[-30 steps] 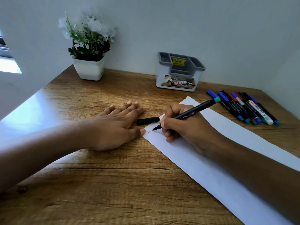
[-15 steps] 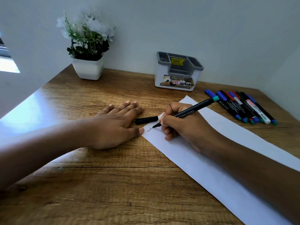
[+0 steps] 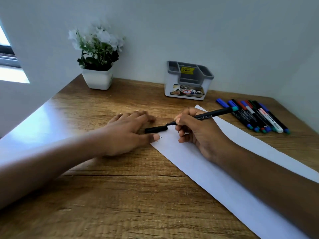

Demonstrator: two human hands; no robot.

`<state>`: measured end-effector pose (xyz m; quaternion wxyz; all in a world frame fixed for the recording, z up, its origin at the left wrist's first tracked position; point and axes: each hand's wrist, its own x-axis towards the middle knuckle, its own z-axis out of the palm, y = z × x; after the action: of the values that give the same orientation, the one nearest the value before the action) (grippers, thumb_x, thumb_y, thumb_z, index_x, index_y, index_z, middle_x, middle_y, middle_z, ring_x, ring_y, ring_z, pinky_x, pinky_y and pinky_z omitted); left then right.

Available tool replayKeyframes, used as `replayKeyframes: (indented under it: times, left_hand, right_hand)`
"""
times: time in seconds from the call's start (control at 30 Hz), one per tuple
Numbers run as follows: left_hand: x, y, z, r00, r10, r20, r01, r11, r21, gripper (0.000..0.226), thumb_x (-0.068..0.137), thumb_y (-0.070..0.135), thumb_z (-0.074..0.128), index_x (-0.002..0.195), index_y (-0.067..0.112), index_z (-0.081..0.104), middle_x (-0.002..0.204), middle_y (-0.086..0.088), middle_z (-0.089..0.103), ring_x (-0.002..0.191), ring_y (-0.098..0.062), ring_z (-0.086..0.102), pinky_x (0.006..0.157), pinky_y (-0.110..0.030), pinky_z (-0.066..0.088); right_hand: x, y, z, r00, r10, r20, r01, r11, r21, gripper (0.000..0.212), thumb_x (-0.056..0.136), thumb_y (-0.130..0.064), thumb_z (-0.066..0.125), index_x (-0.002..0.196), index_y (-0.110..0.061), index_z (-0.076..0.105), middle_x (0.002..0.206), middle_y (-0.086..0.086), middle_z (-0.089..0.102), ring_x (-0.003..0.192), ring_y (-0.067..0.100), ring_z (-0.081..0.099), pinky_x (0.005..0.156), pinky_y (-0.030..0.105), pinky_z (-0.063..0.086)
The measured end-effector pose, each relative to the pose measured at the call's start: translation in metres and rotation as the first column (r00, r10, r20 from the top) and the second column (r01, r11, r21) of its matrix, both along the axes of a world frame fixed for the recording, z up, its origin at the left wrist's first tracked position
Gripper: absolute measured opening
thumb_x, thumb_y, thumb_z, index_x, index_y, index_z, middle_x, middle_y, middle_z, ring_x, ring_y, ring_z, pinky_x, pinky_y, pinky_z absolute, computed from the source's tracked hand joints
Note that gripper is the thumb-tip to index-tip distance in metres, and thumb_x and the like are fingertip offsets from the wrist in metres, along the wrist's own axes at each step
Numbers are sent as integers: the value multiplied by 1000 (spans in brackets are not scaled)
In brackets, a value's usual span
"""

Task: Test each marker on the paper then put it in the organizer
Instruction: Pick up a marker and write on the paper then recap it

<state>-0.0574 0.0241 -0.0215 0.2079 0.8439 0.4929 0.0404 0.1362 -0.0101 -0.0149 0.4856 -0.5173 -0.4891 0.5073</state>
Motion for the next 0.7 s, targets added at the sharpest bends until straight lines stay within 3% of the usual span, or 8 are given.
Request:
replayKeyframes:
  times: [0.1, 0.2, 0.27, 0.33, 0.4, 0.5, 0.53, 0.7]
  left_hand:
    - [3, 1, -1, 991, 11, 132, -36, 982, 186, 44, 86, 59, 44, 128, 47, 48, 143, 19, 41, 133, -11, 36, 112, -45, 26]
    - [2, 5, -1, 990, -3, 140, -43, 946, 321, 33, 84, 53, 56, 115, 45, 61, 131, 22, 53, 121, -8, 48, 105, -41, 36]
    - [2, 4, 0, 977, 12, 212, -82, 942, 327, 27, 82, 47, 64, 108, 41, 67, 121, 22, 61, 113, -4, 54, 99, -35, 42]
    - [2, 2, 2, 934, 66, 352, -171, 946, 277, 20, 79, 41, 69, 100, 39, 70, 104, 23, 67, 97, 6, 57, 83, -21, 46]
    - [3, 2, 4, 850, 150, 506, -263, 952, 159, 14, 77, 39, 73, 90, 40, 72, 86, 20, 70, 83, 6, 60, 69, -14, 42]
    - [4, 2, 8, 636, 255, 728, -257, 960, -113, 16, 69, 39, 75, 84, 36, 74, 83, 5, 75, 84, -16, 67, 79, -34, 50]
    - [4, 0, 11, 576, 264, 773, -224, 961, -161, 18, 66, 37, 74, 84, 33, 74, 84, 3, 75, 82, -17, 69, 79, -34, 51]
    - [9, -6, 15, 473, 245, 846, -146, 969, -199, 27, 64, 32, 69, 90, 25, 71, 88, 1, 76, 76, -12, 69, 71, -28, 49]
  right_hand:
    - [2, 0, 7, 999, -9, -40, 9, 1000, 11, 16, 86, -2, 57, 75, -14, 55, 59, 2, 57, 46, 10, 49, 40, 21, 44]
    - [12, 2, 19, 998, -51, -26, 53, 996, 74, 17, 85, -3, 61, 75, -16, 54, 55, 1, 54, 42, 10, 45, 38, 20, 38]
    - [19, 4, 26, 997, -71, -18, 72, 990, 120, 17, 84, -1, 62, 77, -16, 57, 54, 0, 52, 41, 9, 44, 38, 19, 36]
    - [22, 4, 29, 998, -55, -1, 55, 988, 146, 14, 84, -1, 62, 82, -15, 61, 57, 0, 55, 46, 10, 49, 41, 20, 41]
    - [22, 2, 33, 1000, -11, -13, 13, 988, 153, 13, 88, -4, 58, 86, -13, 67, 63, 3, 61, 54, 13, 57, 45, 23, 48]
    - [19, -1, 37, 998, 38, -51, -30, 990, 141, 27, 96, -15, 46, 89, -9, 71, 69, 8, 66, 58, 15, 62, 49, 25, 52]
    - [18, -2, 39, 998, 38, -57, -29, 988, 150, 29, 97, -17, 44, 89, -8, 71, 69, 8, 67, 58, 15, 63, 49, 25, 52]
    - [16, -4, 43, 996, -29, -88, 45, 980, 193, 23, 97, -16, 46, 88, -9, 67, 67, 7, 68, 56, 13, 64, 48, 24, 53]
